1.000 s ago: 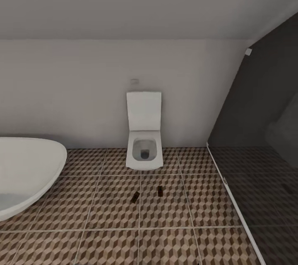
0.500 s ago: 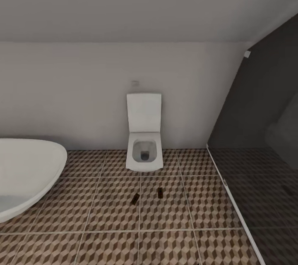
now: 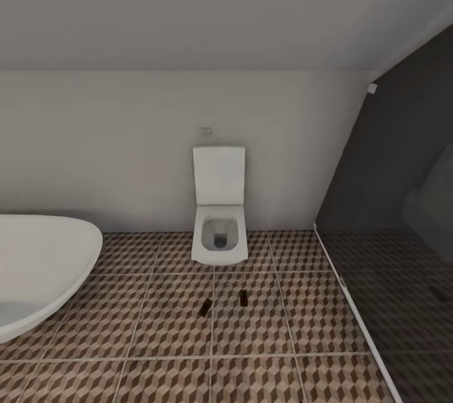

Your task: Take the four mousetraps from the cabinet in the bathroom and place them on the bathroom floor. Make sure all four end up on the same floor surface, and ensure that at least two of them are either under or directly next to the same bathroom sink.

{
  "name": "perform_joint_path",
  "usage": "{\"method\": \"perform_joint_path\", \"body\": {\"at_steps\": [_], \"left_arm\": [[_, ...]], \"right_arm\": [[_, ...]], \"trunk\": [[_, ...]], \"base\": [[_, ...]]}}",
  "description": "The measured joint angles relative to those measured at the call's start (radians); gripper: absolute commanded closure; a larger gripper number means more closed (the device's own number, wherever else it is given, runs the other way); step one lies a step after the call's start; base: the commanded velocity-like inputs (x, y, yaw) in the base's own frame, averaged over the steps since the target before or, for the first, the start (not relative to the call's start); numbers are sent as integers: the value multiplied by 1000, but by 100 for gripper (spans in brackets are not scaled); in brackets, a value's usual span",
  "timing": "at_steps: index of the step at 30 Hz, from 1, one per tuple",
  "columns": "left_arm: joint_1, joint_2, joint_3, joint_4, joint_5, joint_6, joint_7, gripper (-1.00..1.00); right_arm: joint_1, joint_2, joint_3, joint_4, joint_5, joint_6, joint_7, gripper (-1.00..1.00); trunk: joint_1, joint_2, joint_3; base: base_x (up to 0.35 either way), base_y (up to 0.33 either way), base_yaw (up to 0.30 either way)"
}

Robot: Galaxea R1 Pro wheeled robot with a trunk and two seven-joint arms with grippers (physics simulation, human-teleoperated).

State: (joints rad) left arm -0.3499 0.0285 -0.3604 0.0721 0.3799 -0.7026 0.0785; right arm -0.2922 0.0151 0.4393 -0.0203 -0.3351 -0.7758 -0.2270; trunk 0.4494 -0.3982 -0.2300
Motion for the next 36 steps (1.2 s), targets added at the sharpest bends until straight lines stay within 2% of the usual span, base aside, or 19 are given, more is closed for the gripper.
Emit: {"method": "perform_joint_path", "body": {"at_steps": [36], "left_arm": [[0, 1, -1, 0, 0, 0, 0, -100]], "right_arm": [[0, 0, 0, 0, 0, 0, 0, -100]], "trunk": [[0, 0, 57]], "base": [[0, 0, 0]]}}
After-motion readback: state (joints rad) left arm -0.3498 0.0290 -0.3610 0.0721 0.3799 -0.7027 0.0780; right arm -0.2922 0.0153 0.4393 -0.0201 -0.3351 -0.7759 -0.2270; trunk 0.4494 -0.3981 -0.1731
